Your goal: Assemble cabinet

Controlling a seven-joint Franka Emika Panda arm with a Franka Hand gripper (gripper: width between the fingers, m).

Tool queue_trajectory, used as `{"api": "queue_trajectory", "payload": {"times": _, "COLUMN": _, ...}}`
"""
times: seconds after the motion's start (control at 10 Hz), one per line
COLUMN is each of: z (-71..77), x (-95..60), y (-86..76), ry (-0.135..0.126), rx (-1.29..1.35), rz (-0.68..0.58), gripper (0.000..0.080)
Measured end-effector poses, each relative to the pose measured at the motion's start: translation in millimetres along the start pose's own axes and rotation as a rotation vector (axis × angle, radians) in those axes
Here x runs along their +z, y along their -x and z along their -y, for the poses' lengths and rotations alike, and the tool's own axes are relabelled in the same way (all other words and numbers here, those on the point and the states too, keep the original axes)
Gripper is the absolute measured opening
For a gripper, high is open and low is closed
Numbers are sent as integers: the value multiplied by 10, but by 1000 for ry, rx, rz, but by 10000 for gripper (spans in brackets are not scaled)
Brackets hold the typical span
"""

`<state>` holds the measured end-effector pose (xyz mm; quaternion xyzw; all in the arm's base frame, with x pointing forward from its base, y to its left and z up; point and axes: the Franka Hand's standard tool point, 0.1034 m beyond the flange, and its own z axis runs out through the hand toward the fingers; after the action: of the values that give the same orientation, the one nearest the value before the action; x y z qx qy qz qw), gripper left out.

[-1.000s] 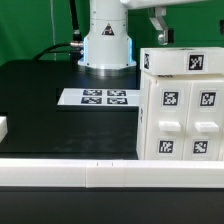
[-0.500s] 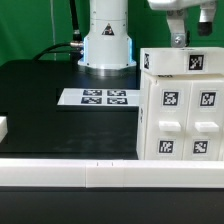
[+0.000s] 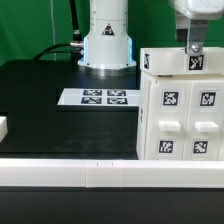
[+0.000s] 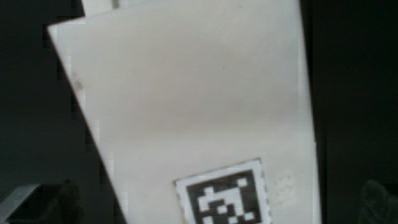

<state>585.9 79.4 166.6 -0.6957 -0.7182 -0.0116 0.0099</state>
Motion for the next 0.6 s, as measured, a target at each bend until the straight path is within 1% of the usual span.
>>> {"api": "queue_trajectory", "payload": {"times": 0.1, "z": 7, "x": 22, "y": 12, "ry": -4, "rx": -44, "rz": 1, "gripper": 797}}
{"api": "queue_trajectory", "payload": {"times": 0.3, "z": 19, "x": 92, "y": 32, "ry": -12, "rx": -24, "rz": 3, "gripper": 797}}
{"api": "queue_trajectory", "payload": {"times": 0.5, "z": 20, "x": 99, "y": 43, "ry": -14, "rx": 2, "rz": 3, "gripper": 797}}
{"api": "queue_trajectory", "payload": {"times": 0.6, "z": 20, "x": 100, "y": 52, "ry": -14, "rx": 39, "rz": 3, "gripper": 651}}
